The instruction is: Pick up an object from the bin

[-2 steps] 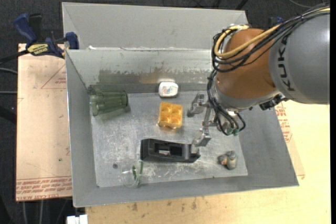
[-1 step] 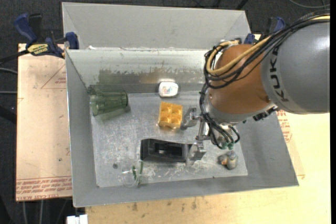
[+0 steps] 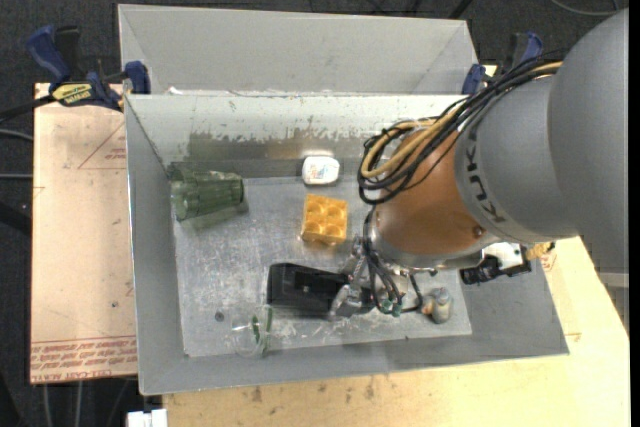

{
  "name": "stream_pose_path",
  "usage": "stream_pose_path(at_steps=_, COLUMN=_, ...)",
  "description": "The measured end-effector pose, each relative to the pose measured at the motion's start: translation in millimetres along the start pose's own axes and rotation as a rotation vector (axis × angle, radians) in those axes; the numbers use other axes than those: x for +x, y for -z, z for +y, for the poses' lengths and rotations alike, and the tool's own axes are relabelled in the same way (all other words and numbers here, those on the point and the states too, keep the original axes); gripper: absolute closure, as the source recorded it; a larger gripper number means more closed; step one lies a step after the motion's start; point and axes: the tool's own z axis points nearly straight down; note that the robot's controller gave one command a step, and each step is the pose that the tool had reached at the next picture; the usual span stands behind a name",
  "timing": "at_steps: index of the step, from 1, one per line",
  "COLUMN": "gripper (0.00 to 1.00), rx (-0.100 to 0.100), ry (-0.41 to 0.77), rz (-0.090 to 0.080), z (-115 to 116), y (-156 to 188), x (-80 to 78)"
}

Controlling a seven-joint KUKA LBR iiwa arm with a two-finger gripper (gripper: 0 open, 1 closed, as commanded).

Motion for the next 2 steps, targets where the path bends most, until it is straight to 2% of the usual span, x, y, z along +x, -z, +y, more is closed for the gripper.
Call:
stream_pose_path(at_steps=1, gripper=1.0, rx=0.0, ry=0.0, rz=0.0, z=0.0, y=0.0, x=0.0)
stream_pose_path(at_steps=2, gripper=1.0, rx=0.004, ry=-0.012, rz=0.016, z=-2.4, y=45.6, x=-2.7)
